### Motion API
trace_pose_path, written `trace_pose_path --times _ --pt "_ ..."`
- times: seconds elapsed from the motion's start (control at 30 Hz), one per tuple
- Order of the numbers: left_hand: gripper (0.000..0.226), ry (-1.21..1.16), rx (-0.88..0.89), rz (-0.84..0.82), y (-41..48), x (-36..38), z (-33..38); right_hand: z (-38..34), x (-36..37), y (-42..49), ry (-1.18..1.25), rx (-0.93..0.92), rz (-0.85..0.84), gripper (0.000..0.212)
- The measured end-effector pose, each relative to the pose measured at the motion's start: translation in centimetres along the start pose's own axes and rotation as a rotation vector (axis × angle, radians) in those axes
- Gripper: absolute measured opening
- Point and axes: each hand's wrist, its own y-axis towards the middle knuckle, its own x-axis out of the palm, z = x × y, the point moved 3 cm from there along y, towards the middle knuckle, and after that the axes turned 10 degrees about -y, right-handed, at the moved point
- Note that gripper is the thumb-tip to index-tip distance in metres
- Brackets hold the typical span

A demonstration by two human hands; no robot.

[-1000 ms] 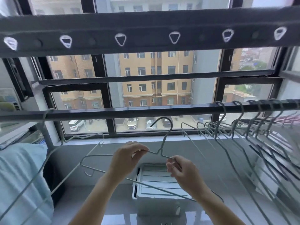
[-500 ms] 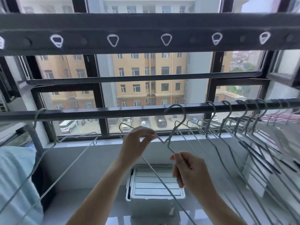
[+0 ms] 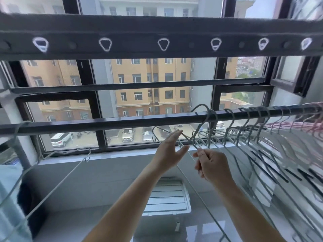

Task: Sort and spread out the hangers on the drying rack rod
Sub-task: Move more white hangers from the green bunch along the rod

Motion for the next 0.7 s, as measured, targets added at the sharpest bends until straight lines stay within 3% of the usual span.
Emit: trace_pose_path --times 0.27,0.37,0.47,0.57,0.7 --pt "0.060 -0.033 -0.047 -0.096 0.1 2.1 -0.6 1.6 -0.4 -0.6 -0.131 0.029 -0.004 0.023" --pt "0.061 -0.036 -0.034 -0.094 0.0 2.2 -0.5 1.1 -0.7 -1.0 -0.360 -0.008 -0.017 0.017" --pt "0.057 -0.063 0.012 -0.030 -1.0 1.3 -0.1 0.1 -0.9 -2.4 -0.627 -0.055 0.002 0.043" --pt "0.050 -0.079 0.049 0.080 -2.6 -0.8 0.3 -1.6 -0.6 -3.4 -0.641 -0.207 0.109 0.052" --pt "0.042 -0.074 -0.011 0.224 -4.4 -5.5 0.5 -3.3 1.5 -3.6 -0.585 -0.308 0.104 0.057"
